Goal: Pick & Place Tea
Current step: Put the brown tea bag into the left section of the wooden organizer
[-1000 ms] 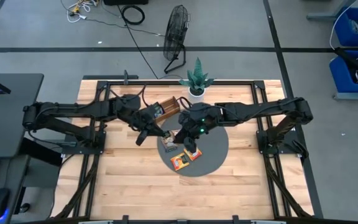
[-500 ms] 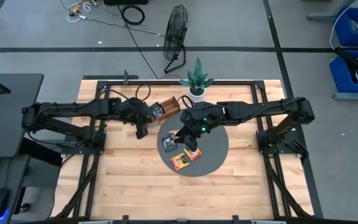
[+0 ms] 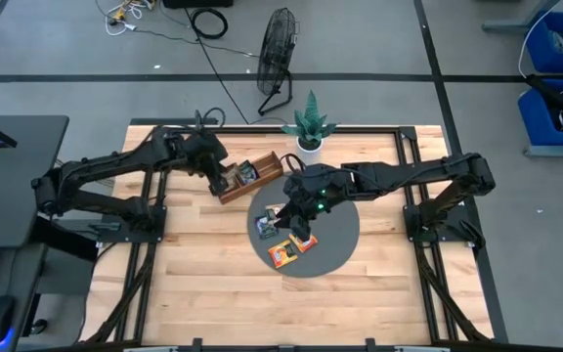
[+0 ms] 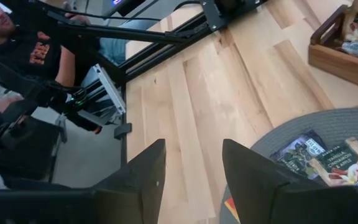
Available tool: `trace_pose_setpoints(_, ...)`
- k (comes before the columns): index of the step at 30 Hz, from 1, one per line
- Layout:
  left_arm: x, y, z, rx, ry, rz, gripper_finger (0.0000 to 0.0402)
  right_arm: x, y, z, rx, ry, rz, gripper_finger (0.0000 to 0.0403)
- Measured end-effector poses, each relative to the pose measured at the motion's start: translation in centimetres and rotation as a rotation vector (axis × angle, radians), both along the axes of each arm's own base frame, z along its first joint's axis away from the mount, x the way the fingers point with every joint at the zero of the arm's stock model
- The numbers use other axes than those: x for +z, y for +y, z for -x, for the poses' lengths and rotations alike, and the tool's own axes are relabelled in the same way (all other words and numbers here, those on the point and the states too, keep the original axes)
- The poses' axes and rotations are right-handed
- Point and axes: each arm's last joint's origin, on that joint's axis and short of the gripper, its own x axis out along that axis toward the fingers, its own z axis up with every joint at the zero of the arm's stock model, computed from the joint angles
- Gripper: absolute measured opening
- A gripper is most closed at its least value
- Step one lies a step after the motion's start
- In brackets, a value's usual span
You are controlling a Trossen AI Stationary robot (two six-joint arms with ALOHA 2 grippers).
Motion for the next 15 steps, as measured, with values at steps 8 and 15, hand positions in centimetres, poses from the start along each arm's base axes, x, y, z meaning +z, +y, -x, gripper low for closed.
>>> trace_pose_setpoints(8,-3.2,-0.6,1.3,0.02,-0.019,0.045,0.0002,0.0,0.1,0.0,-0.012,-0.001,0.011,0.0164)
trace_pose_setpoints(15,-5.2,-1.1,2.4,0.018,-0.005,0.052,0.0002,0.0,0.0,0.0,-0.035,-0.009,0.025,0.0164)
